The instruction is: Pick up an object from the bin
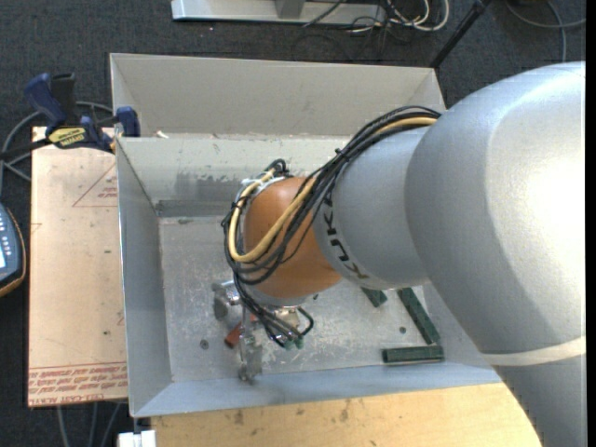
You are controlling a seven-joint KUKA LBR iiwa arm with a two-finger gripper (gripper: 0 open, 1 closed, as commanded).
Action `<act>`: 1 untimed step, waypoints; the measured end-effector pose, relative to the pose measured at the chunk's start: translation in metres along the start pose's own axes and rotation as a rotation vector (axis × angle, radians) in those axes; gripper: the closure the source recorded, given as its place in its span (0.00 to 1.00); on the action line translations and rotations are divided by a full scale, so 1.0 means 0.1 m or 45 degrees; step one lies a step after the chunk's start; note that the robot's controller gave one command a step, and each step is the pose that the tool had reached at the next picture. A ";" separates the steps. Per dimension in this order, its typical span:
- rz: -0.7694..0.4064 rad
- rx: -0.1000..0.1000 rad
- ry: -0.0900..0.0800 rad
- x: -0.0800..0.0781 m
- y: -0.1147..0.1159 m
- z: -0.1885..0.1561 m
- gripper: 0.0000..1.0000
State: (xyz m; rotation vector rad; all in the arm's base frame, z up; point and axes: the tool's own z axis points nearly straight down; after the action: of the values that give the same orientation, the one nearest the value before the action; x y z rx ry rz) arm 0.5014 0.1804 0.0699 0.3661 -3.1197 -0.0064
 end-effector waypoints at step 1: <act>0.011 0.003 -0.001 -0.01 -0.04 0.00 1.00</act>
Offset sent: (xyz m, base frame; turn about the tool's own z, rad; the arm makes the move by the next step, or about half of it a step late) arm 0.0000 0.0000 0.0000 0.0000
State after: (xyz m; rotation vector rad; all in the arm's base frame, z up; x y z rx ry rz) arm 0.5035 0.1762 0.0700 0.3527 -3.1221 -0.0026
